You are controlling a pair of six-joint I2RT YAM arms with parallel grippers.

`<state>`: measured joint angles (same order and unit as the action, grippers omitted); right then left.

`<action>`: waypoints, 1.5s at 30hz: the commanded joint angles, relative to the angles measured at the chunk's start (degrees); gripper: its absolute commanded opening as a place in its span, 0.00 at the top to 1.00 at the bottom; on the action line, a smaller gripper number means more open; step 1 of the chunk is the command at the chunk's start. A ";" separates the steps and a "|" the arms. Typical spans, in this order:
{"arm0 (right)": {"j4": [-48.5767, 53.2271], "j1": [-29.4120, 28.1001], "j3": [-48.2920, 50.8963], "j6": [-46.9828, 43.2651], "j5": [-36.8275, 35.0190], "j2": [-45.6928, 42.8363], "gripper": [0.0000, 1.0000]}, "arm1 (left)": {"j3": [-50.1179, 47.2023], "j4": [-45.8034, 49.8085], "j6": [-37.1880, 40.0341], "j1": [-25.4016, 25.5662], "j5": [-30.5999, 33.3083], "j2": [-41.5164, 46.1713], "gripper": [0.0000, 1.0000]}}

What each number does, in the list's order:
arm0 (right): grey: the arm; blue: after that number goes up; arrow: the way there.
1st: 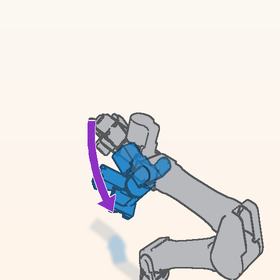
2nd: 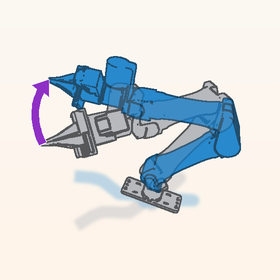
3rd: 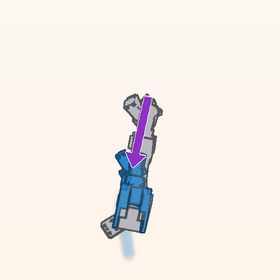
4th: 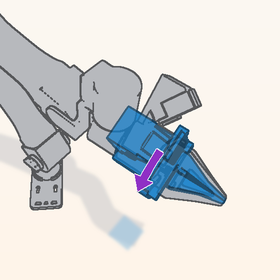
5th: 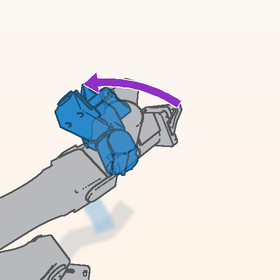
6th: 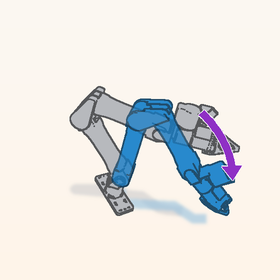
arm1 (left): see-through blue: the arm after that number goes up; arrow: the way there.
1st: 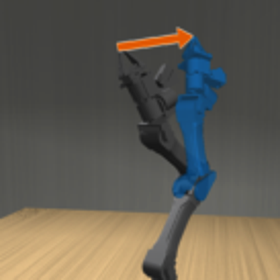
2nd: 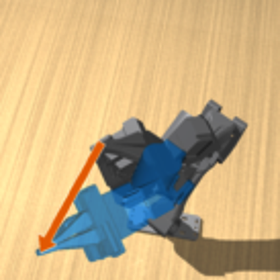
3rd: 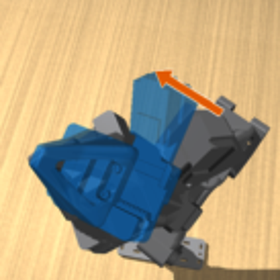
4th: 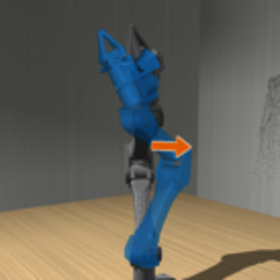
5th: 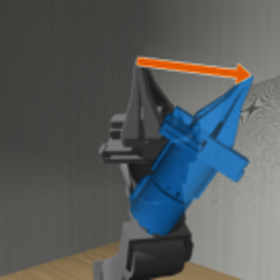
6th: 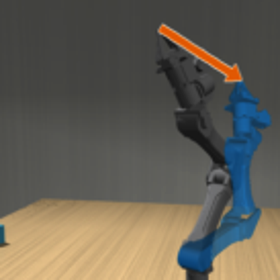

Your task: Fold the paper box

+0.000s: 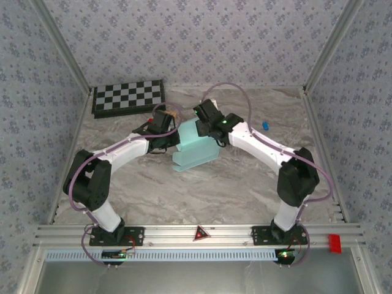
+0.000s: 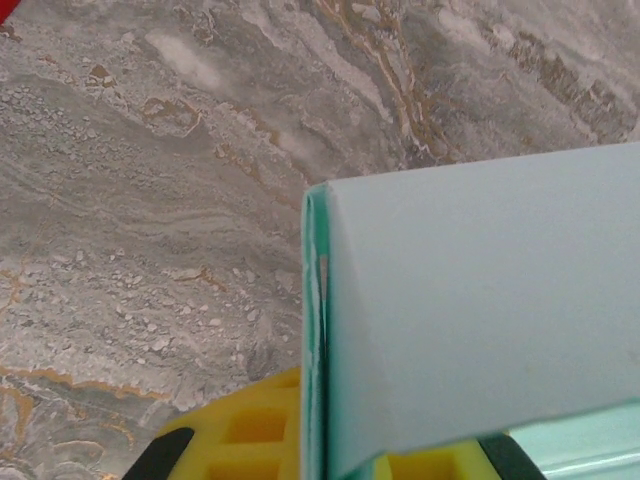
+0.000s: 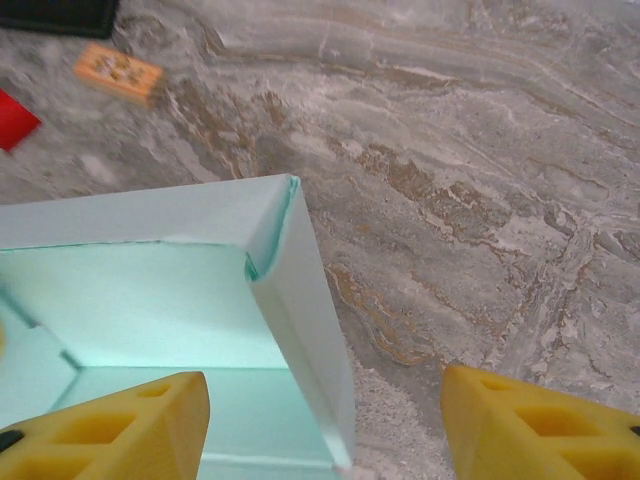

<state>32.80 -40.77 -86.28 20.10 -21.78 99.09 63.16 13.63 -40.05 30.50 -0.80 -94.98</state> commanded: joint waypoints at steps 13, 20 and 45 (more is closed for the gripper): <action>-2.34 7.99 8.82 9.56 16.78 -16.53 0.39 | -1.64 0.29 -30.27 1.42 9.53 4.80 1.00; -7.50 8.29 13.58 16.89 25.38 -18.01 0.45 | 2.77 11.38 -36.69 3.68 14.04 4.74 1.00; -15.92 1.42 22.10 27.23 24.81 -16.52 0.58 | 3.90 15.11 -40.98 4.40 16.42 3.05 1.00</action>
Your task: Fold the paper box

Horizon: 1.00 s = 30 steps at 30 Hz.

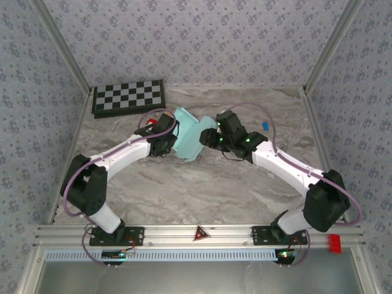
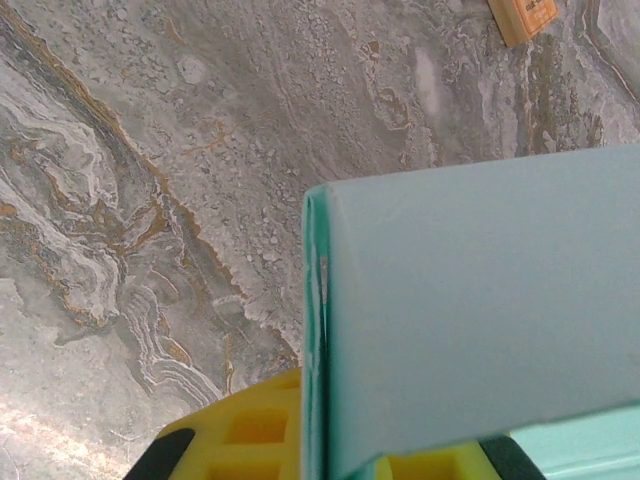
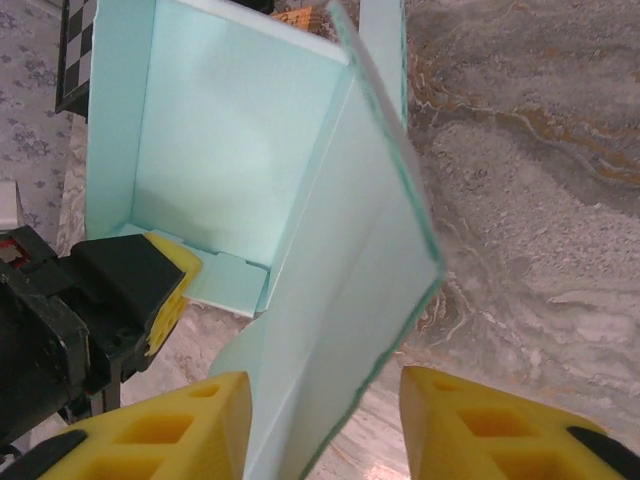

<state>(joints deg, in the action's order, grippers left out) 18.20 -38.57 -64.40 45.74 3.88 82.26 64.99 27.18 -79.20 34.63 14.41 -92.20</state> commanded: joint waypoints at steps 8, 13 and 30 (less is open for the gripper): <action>-2.67 -2.30 1.84 3.99 -1.41 0.28 0.71 | 1.89 1.63 -2.42 0.28 1.04 -0.21 1.00; -2.63 -2.43 2.04 4.32 -1.54 0.64 0.83 | 1.88 1.48 -2.53 0.31 1.01 -0.24 1.00; 3.14 -2.09 -0.71 4.89 -5.63 2.38 0.99 | 1.49 -0.31 -0.67 0.48 -1.62 -1.16 0.83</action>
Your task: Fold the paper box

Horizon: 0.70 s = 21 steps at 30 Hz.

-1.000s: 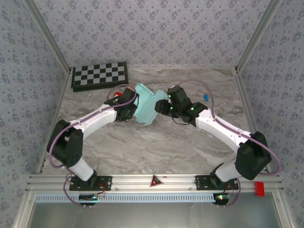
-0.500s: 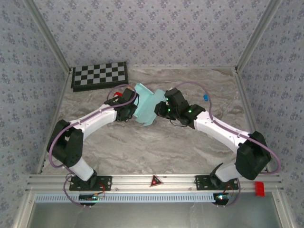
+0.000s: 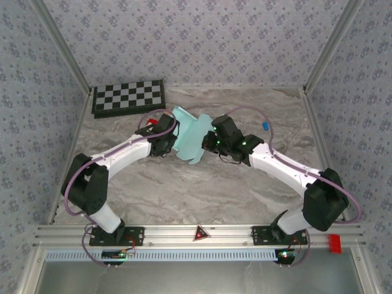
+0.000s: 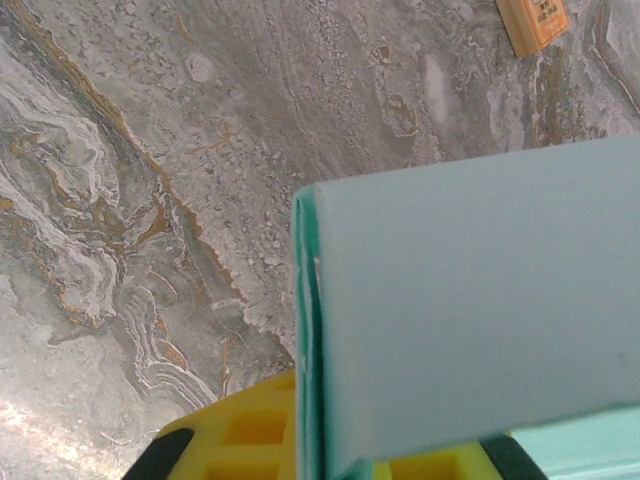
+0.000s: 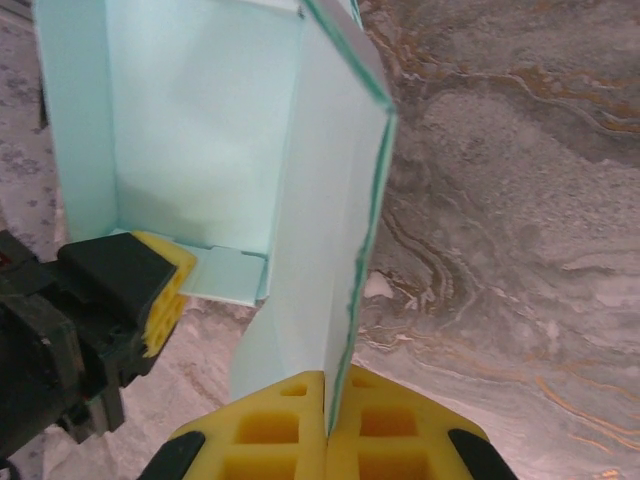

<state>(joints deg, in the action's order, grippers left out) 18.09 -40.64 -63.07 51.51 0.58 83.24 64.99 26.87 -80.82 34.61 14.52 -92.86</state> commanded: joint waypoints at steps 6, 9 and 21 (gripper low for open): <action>6.97 0.58 -4.32 -2.35 -1.98 3.15 1.00 | 1.15 -1.02 2.95 0.46 -4.00 -0.92 0.57; 8.60 1.05 -4.75 -3.54 -1.81 3.73 1.00 | 1.25 -1.21 4.92 0.65 -3.99 -0.57 0.40; 25.58 5.00 -19.68 -19.77 3.05 10.48 1.00 | -0.08 -2.23 18.33 1.44 -2.48 5.03 0.18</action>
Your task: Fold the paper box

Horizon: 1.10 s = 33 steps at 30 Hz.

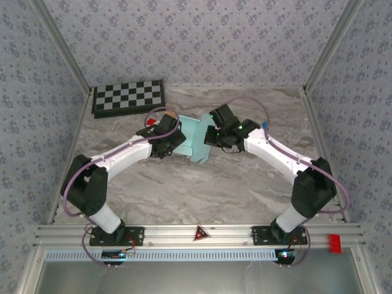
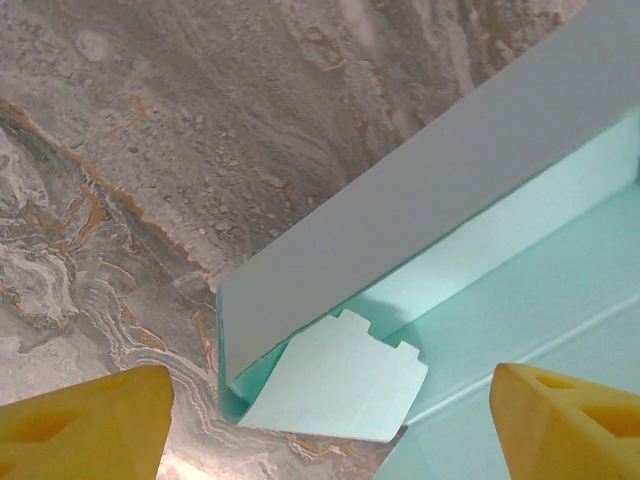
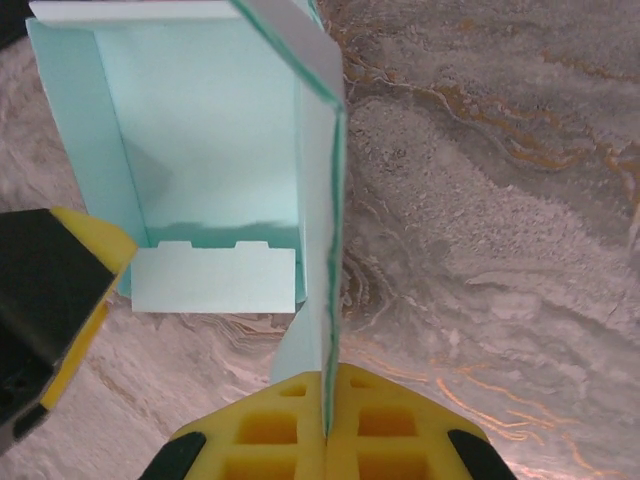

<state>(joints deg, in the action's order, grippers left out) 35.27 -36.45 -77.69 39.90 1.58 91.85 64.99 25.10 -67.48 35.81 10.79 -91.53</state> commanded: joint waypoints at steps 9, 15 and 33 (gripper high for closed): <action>22.96 1.64 -15.83 -29.90 -0.93 5.26 1.00 | -2.50 -0.96 21.18 -1.02 2.69 12.25 0.18; 31.17 1.91 -21.09 -44.19 -0.19 6.87 0.99 | -3.47 -0.86 32.75 -3.61 -0.62 15.47 0.18; 43.16 -2.09 -35.20 -80.49 -8.46 15.29 1.00 | -7.25 -0.41 43.31 -7.58 -8.01 19.54 0.17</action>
<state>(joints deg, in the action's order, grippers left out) 76.60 -37.93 -110.24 -31.88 -4.14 104.42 58.11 24.25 -26.30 28.49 4.05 -73.58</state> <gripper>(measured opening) 0.051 0.831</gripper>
